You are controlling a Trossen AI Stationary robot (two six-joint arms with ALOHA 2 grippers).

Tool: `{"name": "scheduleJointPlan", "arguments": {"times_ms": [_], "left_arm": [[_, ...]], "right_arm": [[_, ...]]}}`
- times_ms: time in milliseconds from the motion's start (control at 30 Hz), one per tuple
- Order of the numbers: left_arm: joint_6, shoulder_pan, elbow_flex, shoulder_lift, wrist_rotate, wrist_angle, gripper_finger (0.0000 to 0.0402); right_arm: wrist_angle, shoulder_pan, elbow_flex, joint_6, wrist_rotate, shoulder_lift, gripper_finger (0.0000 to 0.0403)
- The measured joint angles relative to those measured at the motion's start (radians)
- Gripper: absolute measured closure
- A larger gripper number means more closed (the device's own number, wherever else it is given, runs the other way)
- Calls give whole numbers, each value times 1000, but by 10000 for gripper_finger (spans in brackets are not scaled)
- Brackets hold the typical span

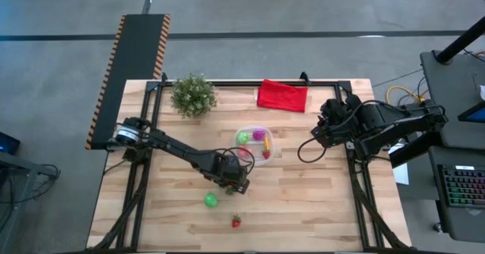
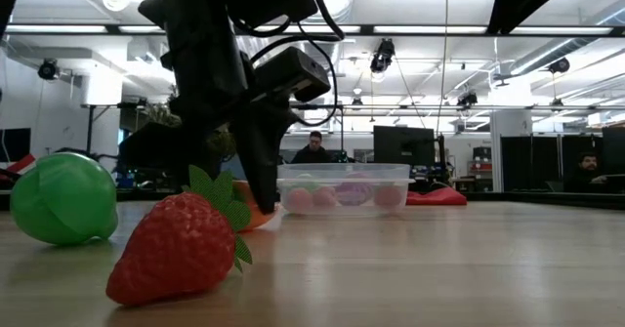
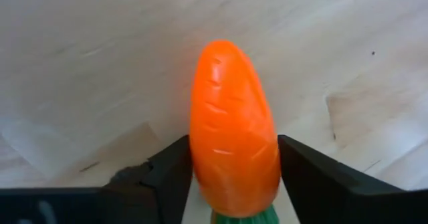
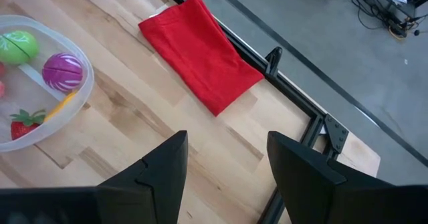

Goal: Pick and placing Produce into tupperware
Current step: Put the orange carrot into the transparent container

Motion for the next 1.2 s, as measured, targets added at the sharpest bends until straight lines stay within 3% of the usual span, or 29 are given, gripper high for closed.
{"name": "scheduleJointPlan", "arguments": {"times_ms": [200,467,600,900,1200], "left_arm": [[25,7,0,0,-7,6,250],[34,11,0,-19,19,5,222],[59,30,1,-55,23,10,227],[185,115,53,-122,-28,19,240],[300,286,102,-119,-15,-10,241]], "right_arm": [[0,0,0,0,2,0,204],[0,0,0,0,11,0,204],[0,0,0,0,11,0,204],[0,0,0,0,11,0,204],[0,0,-1,6,11,0,204]]}}
